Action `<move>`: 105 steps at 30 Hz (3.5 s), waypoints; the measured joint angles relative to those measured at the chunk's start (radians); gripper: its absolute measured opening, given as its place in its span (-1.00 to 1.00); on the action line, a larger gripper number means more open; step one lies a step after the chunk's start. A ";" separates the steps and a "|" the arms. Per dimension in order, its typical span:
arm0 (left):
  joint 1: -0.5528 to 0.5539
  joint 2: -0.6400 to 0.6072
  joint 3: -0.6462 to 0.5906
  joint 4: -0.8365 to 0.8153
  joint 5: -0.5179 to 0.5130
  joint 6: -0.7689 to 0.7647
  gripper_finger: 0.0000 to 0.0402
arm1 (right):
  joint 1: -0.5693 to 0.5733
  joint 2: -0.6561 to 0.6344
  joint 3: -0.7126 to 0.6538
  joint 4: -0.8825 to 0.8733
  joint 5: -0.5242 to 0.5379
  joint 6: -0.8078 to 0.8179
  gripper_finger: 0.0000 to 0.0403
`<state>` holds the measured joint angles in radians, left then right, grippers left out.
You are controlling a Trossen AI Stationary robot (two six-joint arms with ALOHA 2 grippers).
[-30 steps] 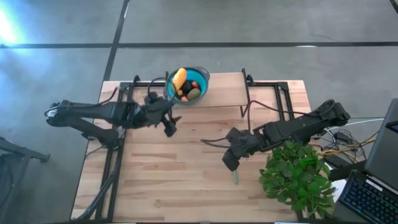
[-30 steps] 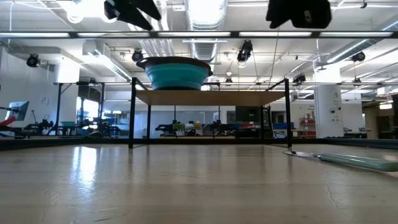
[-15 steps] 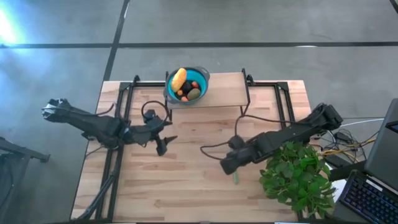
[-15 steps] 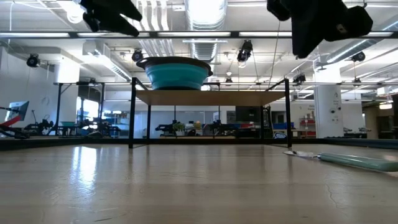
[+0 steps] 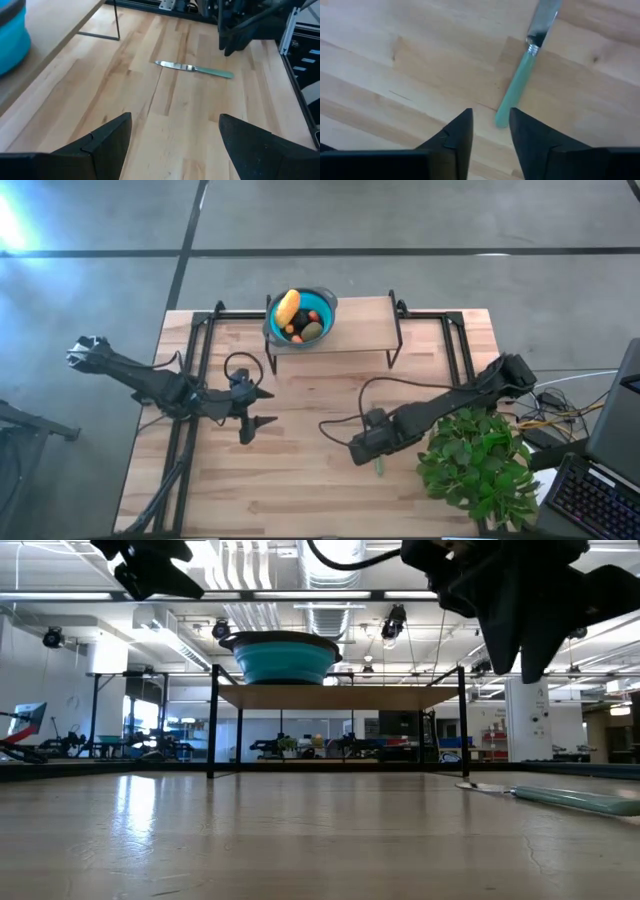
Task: Pick & Place Fruit
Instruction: Put the green table knife on the shelf
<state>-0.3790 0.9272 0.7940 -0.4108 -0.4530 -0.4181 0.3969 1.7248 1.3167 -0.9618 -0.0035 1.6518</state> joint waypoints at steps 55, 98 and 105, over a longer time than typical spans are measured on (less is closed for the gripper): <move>0.000 -0.013 -0.011 -0.001 0.024 0.068 0.52 | 0.017 0.239 -0.076 0.078 -0.073 0.085 -0.41; 0.001 -0.009 -0.184 0.028 0.228 0.039 0.52 | 0.018 0.243 -0.097 0.130 -0.087 0.079 -0.68; 0.000 -0.009 -0.326 0.220 0.285 -0.001 0.52 | 0.018 0.243 -0.097 0.192 -0.088 0.040 -0.69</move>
<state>-0.3786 0.9180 0.4678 -0.1908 -0.1678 -0.4188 0.4149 1.9675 1.2201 -0.7698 -0.0914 1.6921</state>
